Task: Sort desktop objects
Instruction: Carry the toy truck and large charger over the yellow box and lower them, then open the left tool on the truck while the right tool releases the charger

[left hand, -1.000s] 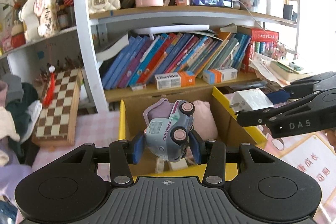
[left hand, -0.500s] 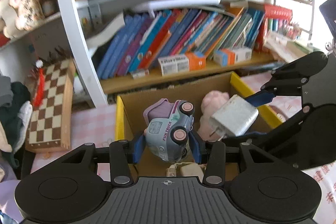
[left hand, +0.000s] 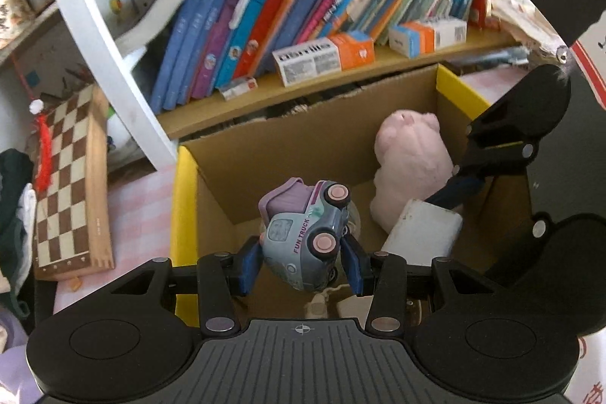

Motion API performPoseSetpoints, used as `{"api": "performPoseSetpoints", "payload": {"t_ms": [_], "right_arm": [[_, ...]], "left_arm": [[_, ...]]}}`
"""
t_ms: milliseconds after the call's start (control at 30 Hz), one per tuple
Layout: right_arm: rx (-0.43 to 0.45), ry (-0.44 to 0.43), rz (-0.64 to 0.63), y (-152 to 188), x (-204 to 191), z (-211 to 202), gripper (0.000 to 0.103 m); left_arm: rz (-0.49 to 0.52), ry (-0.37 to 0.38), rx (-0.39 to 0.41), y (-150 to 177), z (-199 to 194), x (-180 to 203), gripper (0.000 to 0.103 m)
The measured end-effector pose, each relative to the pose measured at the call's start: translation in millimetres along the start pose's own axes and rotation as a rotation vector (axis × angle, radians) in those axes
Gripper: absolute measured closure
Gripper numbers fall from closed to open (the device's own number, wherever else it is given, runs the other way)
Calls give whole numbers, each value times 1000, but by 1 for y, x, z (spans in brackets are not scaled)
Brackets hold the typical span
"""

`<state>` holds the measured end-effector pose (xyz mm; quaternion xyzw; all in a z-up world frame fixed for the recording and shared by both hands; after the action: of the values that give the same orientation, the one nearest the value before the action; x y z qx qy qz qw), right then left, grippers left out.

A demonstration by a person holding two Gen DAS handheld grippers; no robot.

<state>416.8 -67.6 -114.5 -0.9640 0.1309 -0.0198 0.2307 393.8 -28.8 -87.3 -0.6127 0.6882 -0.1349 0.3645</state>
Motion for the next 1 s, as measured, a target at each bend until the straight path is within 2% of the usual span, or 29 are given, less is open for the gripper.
{"api": "performPoseSetpoints", "payload": {"t_ms": [200,367,733,833,867,1000], "right_arm": [[-30,-37,-39,0,-2,7,49],[-47,-69,-31,1,-3,11,49],[-66,-63,-42,1,-6,10,48],[-61,-57,-40,1,-6,9,47],[-57,-57,-37,1,-6,8,46],[-28,-64,-8,1,-3,-2,40]], "left_arm": [[11,11,-72,5,16,4,60],[22,22,-101,8,21,5,60],[12,34,-119,6,26,6,59],[11,37,-107,3,24,7,53],[12,37,-102,2,23,7,48],[30,31,-66,-1,13,8,44]]}}
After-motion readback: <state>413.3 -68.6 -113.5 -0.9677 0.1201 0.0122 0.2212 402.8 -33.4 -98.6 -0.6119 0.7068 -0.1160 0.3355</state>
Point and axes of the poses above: each gripper's, at about its wrist camera, not at the fingertips, and z roughly the way its jaws point, x to its right, y to its underside, the point moved 9 cm from there along z, roughly the way its jaws point, and after that the axes turned 10 degrees about -y, right-handed, at the moved point
